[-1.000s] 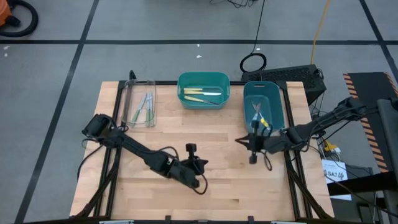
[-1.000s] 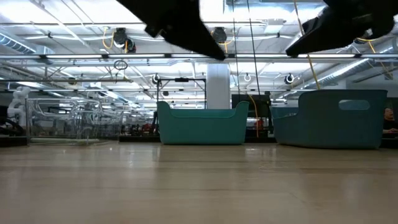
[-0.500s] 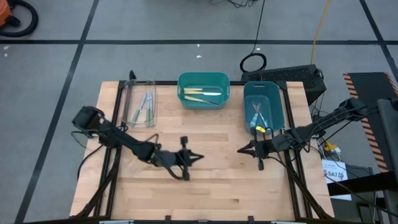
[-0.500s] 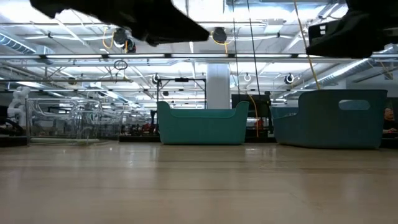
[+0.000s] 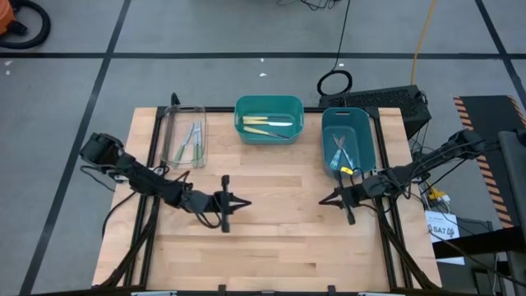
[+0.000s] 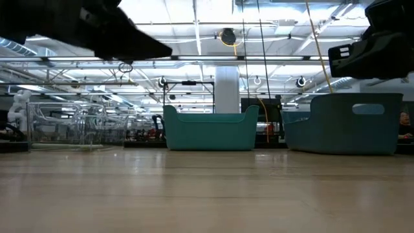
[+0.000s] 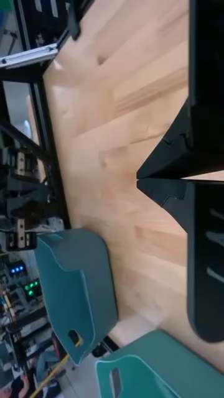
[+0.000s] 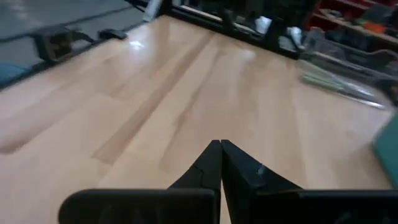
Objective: Sort silverware by color (type)
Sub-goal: Return to Home Position
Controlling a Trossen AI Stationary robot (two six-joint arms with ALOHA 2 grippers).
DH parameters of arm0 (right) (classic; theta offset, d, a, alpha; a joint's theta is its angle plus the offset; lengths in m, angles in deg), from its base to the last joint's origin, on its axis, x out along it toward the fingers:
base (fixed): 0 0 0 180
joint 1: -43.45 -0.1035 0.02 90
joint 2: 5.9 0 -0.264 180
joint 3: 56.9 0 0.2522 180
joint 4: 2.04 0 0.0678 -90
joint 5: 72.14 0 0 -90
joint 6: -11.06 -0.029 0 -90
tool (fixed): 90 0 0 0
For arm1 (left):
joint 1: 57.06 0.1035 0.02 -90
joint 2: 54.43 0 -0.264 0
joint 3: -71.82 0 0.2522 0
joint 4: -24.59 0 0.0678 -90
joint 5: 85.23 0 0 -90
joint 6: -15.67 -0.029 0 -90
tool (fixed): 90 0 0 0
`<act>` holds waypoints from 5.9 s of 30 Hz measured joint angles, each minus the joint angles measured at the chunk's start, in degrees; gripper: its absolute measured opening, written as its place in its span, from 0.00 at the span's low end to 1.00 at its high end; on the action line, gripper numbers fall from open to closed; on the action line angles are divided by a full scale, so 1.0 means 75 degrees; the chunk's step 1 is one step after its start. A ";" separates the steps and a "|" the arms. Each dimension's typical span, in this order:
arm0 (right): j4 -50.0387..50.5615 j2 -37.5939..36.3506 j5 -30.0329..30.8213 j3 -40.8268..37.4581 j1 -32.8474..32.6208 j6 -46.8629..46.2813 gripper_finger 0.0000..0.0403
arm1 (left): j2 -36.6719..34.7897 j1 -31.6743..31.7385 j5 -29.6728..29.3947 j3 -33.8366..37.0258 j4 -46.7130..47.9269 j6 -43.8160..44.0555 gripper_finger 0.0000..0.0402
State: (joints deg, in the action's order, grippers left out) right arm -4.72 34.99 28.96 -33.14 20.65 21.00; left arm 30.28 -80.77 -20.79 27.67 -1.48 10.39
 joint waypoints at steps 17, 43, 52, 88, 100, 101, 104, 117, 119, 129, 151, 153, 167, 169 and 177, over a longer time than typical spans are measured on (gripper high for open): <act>-0.0007 -0.0294 -0.0325 -0.0648 0.0197 -0.0404 0.00 | -0.0982 -0.0265 0.0018 0.1506 -0.0660 0.0309 0.01; 0.0432 -0.1917 -0.0297 -0.1020 0.0197 -0.0305 0.00 | -0.3670 0.0373 0.1082 0.3989 -0.1736 -0.0215 0.01; 0.1182 -0.2615 -0.0295 -0.1028 0.0197 -0.0407 0.00 | -0.4730 0.0373 0.1081 0.3989 -0.0601 -0.0199 0.01; 0.2293 -0.4886 -0.0357 -0.1034 0.0395 0.0005 0.00 | -0.9381 0.1306 0.1444 0.3986 0.3948 -0.0231 0.01; 0.2373 -0.4883 -0.0697 -0.1034 0.0549 -0.0089 0.00 | -1.0772 0.1570 0.1919 0.3974 0.4977 -0.0231 0.01; 0.2373 -0.4883 -0.0695 -0.1034 0.0549 -0.0089 0.00 | -1.0842 0.1596 0.1953 0.3974 0.4982 -0.0306 0.01; 0.2373 -0.4883 -0.0698 -0.1034 0.0549 -0.0092 0.00 | -1.1006 0.1757 0.2067 0.3974 0.5014 -0.0439 0.01; 0.2373 -0.4883 -0.0695 -0.1034 0.0549 -0.0052 0.00 | -1.1154 0.2987 0.3418 0.3973 0.5259 -0.0265 0.01; 0.2373 -0.4883 -0.0695 -0.1034 0.0549 -0.0040 0.00 | -1.1154 0.3047 0.3462 0.3974 0.5265 -0.0232 0.01; 0.2376 -0.4877 -0.0695 -0.1034 0.0549 -0.0045 0.00 | -1.1157 0.3034 0.3460 0.3974 0.5257 -0.0201 0.01; 0.2341 -0.5271 -0.0494 -0.1034 0.1064 0.0423 0.00 | -1.1157 0.2894 0.3632 0.3991 0.5214 -0.0341 0.01; 0.2341 -0.5271 -0.0504 -0.1034 0.1229 0.0426 0.00 | -1.1157 0.2895 0.3632 0.3989 0.5217 -0.0370 0.01; 0.2423 -0.5275 -0.0908 -0.1034 0.1867 0.0400 0.00 | -1.1157 0.2897 0.3629 0.3989 0.5219 -0.0140 0.01; 0.2423 -0.5277 -0.0907 -0.1034 0.1867 0.0396 0.00 | -1.1157 0.2900 0.3630 0.3989 0.5219 -0.0140 0.01; 0.2315 -0.5274 -0.0893 -0.1037 0.1867 0.0383 0.00 | -1.1157 0.2900 0.3623 0.3989 0.5222 -0.0146 0.01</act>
State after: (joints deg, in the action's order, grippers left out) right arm 12.64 -4.56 22.27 -40.91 34.65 23.88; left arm -53.39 -59.02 6.38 57.59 37.69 9.30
